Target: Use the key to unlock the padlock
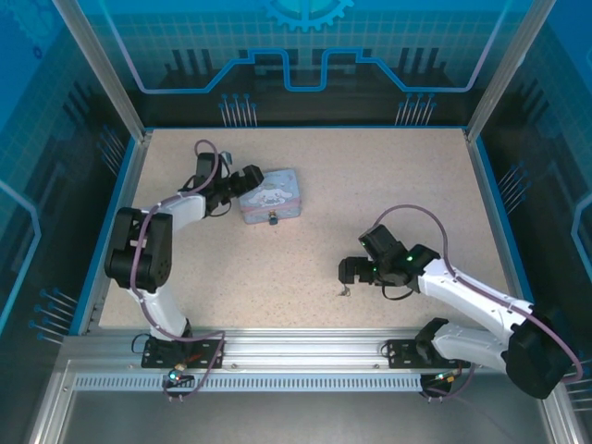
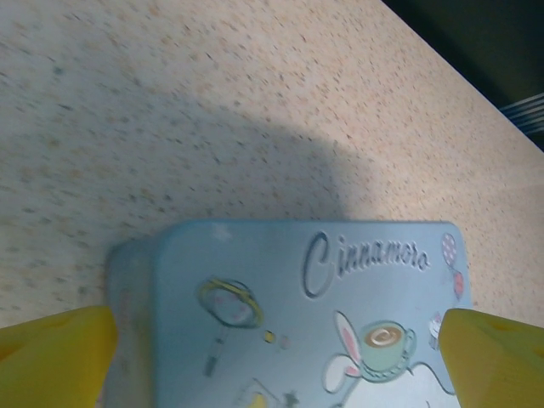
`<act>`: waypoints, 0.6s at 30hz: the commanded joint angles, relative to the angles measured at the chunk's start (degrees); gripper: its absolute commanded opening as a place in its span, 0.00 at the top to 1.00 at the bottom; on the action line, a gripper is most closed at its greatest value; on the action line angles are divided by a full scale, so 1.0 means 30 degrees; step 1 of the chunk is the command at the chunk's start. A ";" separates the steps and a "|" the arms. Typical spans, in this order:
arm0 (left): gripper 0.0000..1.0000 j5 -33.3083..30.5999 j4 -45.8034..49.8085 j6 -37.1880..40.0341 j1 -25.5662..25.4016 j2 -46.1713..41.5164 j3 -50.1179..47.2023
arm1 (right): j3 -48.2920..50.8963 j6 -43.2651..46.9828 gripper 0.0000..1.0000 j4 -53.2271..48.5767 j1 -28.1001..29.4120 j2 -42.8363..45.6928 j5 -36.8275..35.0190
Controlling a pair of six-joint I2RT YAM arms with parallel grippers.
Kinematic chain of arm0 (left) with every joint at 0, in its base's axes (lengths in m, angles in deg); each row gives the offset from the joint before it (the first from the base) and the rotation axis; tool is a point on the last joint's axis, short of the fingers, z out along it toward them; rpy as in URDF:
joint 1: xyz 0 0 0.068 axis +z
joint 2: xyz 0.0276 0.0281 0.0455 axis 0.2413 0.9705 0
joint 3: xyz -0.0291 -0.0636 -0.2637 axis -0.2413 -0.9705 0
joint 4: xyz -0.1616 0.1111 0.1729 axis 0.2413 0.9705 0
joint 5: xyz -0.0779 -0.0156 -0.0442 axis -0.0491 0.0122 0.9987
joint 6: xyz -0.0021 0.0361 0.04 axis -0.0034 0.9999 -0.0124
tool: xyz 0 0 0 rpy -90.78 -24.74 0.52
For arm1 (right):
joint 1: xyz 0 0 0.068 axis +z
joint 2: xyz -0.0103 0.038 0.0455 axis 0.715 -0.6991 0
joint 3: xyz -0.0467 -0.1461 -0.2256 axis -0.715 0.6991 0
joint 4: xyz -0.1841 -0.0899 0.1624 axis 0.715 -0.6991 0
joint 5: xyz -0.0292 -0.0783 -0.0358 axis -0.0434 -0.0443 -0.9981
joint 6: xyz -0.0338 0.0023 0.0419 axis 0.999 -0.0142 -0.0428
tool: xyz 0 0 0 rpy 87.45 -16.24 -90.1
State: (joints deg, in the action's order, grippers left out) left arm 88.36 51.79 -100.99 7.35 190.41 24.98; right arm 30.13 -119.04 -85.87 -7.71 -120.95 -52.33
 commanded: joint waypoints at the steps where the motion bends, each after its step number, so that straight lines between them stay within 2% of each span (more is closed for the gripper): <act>1: 0.01 0.0722 -0.0324 -0.1114 -0.0835 0.0427 0.0517 | 0.0396 -0.0434 0.00 -0.0396 0.0230 0.0384 -0.0378; 9: 0.01 -0.1056 -0.0701 -0.2906 -0.3150 0.0564 0.0580 | 0.0332 -0.0514 0.00 -0.0352 0.0276 0.0081 -0.0161; 14: 0.01 -0.1762 -0.1045 -0.3271 -0.3632 0.0146 0.0062 | 0.0106 -0.1094 0.11 -0.0160 0.0846 -0.0614 0.0188; 18: 0.01 -0.2921 -0.0835 -0.2621 -0.3324 -0.1511 -0.1140 | -0.0163 -0.1283 0.25 0.0100 0.1462 -0.1544 0.0418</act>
State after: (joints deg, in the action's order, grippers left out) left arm 83.16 49.72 -109.12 -3.43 190.24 23.76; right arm 30.96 -121.77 -85.46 -4.83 -123.86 -51.85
